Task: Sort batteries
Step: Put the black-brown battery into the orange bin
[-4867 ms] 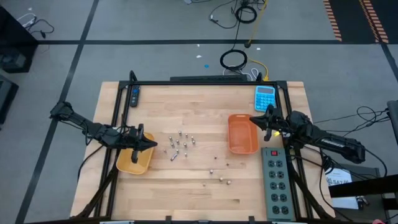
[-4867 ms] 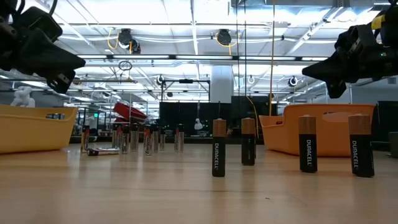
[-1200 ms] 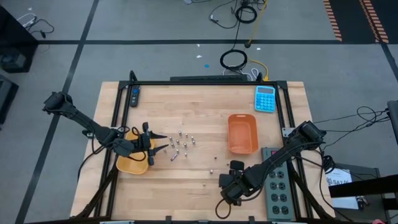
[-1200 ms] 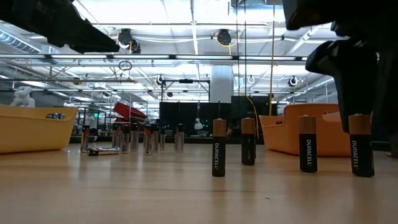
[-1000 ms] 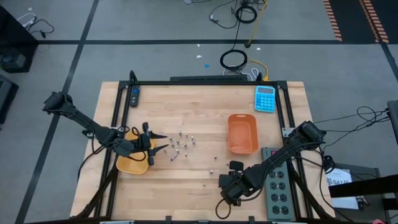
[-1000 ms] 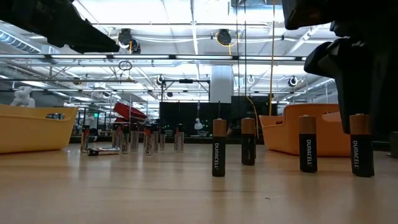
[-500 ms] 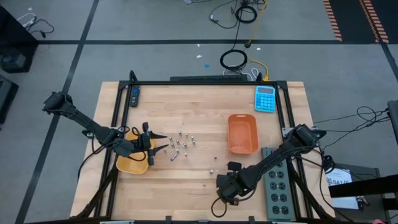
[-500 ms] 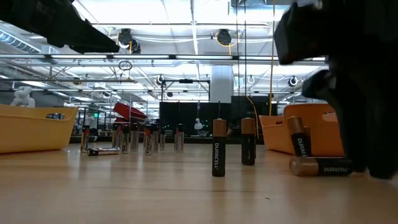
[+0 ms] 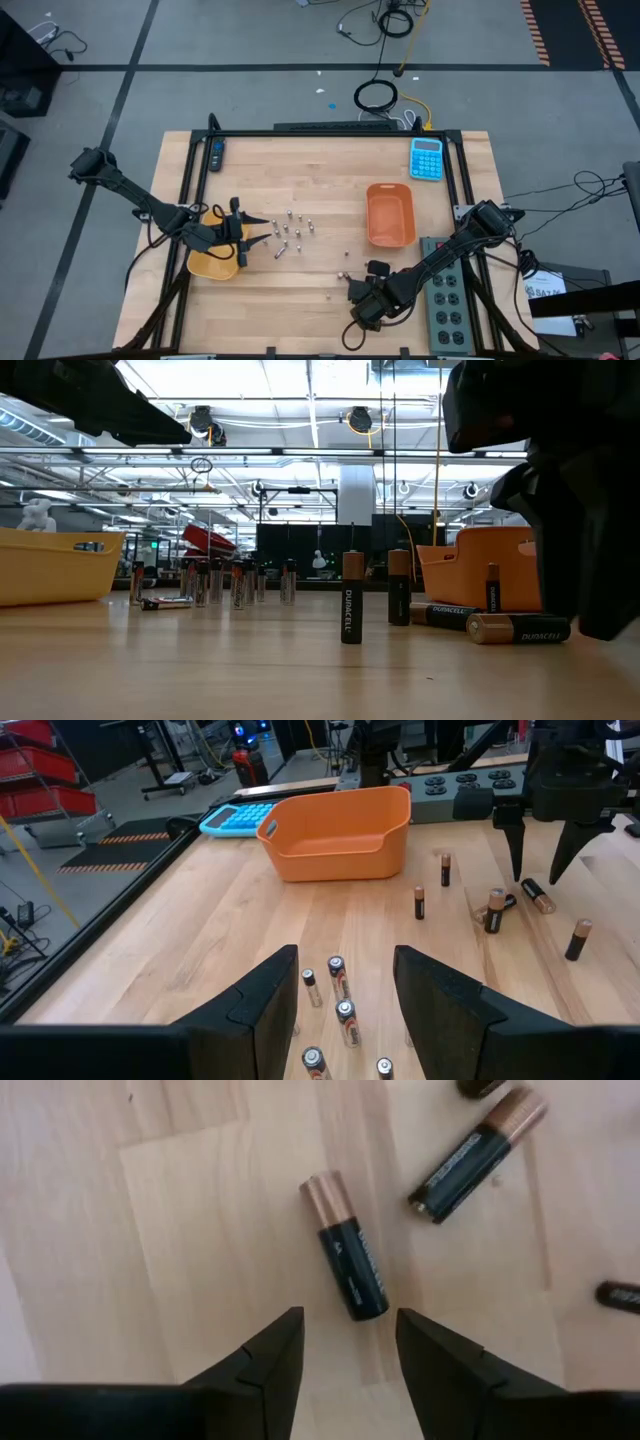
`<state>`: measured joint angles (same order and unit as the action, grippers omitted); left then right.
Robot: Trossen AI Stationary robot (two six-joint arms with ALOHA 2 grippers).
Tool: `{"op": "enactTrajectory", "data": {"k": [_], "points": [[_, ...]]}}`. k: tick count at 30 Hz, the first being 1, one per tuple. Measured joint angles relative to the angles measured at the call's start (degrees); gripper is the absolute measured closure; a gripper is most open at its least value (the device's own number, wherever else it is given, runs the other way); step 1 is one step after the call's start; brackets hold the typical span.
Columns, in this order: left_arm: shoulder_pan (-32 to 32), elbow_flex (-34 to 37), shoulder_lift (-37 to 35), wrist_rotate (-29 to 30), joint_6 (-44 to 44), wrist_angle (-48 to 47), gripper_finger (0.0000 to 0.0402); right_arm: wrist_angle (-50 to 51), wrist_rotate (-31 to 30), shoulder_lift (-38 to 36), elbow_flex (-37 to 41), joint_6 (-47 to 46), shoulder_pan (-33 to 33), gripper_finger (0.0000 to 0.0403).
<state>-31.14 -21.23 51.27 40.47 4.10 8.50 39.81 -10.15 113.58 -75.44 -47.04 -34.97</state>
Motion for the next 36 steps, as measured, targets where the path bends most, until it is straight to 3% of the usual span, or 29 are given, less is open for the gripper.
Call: {"op": "enactTrajectory", "data": {"k": [14, 18, 23, 29, 32, 36], "points": [[0.00, 0.00, -0.01, -0.13, -0.01, -0.03, 0.0226, -5.26, 1.33, 3.63, -0.15, 6.33, 2.83, 0.0249], [0.00, 0.00, -0.02, -0.13, -0.04, -0.02, 0.0226, -5.38, 1.75, 4.00, -0.24, 6.58, 2.92, 0.0279], [0.00, 0.00, -0.02, -0.13, -0.02, -0.01, 0.0226, -5.50, 2.97, 3.91, -0.17, 7.65, 3.12, 0.0373], [0.00, 0.00, -0.02, -0.13, 0.00, -0.01, 0.0226, -6.35, 2.74, 2.83, 0.00, 8.27, 3.47, 0.0381], [-0.01, 0.00, -0.02, -0.10, 0.61, 0.00, 0.0226, -8.23, -1.41, 0.16, 0.42, 9.15, 3.33, 0.0381], [0.37, 0.00, -0.02, 0.07, 5.35, 0.01, 0.0226, -4.50, -12.90, -8.34, 0.00, 8.14, 2.73, 0.0381]]}}
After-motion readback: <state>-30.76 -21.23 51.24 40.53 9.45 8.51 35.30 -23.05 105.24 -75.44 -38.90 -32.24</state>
